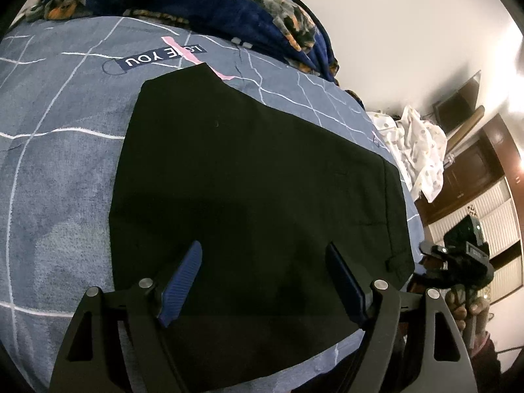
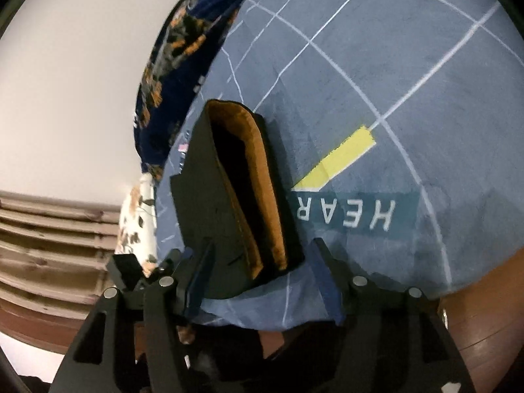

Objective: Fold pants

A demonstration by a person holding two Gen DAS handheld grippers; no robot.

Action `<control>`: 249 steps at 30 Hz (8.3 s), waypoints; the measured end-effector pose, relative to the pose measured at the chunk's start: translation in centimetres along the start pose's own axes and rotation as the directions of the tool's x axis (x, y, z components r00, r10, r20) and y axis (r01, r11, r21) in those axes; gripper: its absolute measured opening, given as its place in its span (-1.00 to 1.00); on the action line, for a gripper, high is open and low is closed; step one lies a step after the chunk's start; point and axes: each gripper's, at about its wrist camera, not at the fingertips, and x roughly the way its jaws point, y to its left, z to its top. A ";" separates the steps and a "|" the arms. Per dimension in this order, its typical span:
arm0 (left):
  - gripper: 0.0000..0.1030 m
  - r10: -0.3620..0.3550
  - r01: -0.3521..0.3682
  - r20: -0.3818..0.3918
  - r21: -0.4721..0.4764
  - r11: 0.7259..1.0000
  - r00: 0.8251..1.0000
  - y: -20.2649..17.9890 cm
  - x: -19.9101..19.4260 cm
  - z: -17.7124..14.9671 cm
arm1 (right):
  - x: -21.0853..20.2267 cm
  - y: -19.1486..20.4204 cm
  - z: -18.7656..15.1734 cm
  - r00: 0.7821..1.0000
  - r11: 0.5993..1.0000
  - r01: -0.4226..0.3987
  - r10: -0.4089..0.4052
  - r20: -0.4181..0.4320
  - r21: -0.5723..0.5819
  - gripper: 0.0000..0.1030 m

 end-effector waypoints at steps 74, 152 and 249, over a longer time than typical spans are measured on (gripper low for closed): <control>0.81 0.002 -0.002 0.000 -0.018 1.000 1.000 0.1 -0.4 1.1 | 4.3 1.8 2.6 0.999 0.987 -0.022 0.017 -0.032 -0.156 -0.82; 0.88 0.335 -0.312 -0.027 0.305 0.900 0.942 0.7 2.3 3.1 | 6.8 3.2 4.3 0.992 0.958 0.026 -0.060 -0.112 -0.284 0.20; -0.74 -0.096 0.107 -0.149 0.073 0.992 0.984 2.3 1.6 5.1 | 8.2 2.7 4.9 0.982 0.974 -0.082 0.043 -0.182 -0.210 -0.51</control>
